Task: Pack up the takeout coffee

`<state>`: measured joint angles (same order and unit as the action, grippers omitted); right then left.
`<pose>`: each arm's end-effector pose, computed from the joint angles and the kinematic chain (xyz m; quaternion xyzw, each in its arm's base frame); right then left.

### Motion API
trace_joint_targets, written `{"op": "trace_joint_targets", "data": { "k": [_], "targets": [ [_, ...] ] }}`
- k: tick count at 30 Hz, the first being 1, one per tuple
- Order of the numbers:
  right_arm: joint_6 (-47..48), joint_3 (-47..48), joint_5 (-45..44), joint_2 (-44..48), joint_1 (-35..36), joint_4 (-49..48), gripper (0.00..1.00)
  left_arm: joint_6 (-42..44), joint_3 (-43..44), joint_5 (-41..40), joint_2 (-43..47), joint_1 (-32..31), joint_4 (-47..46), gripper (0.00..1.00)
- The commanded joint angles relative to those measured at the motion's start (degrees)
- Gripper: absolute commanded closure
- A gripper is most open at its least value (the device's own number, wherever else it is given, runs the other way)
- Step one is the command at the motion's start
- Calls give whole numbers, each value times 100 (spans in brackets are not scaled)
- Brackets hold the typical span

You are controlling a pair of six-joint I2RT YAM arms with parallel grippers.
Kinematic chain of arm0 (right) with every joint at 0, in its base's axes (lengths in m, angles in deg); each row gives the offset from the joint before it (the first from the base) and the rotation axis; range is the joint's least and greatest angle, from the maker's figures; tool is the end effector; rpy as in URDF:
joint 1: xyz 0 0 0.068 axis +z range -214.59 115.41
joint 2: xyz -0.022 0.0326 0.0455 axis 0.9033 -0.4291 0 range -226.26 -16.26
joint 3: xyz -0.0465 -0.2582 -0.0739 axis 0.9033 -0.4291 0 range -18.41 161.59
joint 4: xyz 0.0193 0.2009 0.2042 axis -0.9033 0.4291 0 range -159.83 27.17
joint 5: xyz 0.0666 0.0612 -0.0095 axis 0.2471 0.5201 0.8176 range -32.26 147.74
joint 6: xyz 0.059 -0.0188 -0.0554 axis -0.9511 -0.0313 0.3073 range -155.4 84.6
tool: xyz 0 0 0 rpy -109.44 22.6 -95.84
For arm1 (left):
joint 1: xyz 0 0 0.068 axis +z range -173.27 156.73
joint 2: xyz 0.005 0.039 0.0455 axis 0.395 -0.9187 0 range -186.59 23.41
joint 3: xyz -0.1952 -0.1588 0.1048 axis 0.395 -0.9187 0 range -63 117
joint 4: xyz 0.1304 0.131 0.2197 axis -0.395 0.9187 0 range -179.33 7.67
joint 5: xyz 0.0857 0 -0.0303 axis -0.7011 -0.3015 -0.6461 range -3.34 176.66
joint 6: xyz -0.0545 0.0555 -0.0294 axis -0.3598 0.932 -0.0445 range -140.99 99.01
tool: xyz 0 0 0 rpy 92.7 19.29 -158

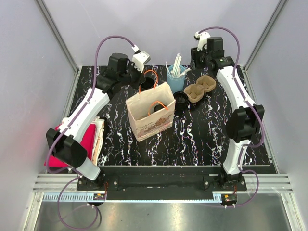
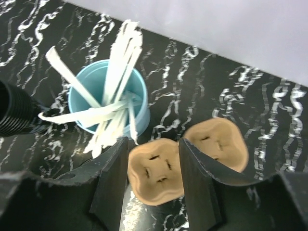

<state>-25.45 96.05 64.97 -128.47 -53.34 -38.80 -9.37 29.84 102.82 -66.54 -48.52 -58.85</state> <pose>0.5056 0.1098 0.3581 -0.1896 0.8383 0.0600 0.5076 0.3677 -0.1957 0.3843 0.3369 0.7804 -0.1803 0.4950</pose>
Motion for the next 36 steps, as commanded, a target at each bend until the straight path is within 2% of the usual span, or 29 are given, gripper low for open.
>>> {"op": "trace_joint_targets", "data": {
  "k": [1,15,17,25,26,30,36],
  "targets": [
    [-231,384,525,-249,9,-115,50,51,384,-131,4,-58,-147,100],
    [-284,737,728,-742,9,167,60,86,771,-280,-251,-234,-25,99],
    [-266,719,728,-750,-8,149,62,113,754,-298,-216,-234,-33,84],
    [-249,657,780,-812,0,106,65,130,692,-351,-75,-225,-16,62],
    [-249,640,772,-812,0,114,66,139,674,-359,-23,-225,-16,55],
    [-213,517,789,-803,1,88,67,139,657,-403,127,-225,2,40],
    [-222,411,824,-768,0,26,72,122,709,-465,303,-208,10,28]
  ]
}}
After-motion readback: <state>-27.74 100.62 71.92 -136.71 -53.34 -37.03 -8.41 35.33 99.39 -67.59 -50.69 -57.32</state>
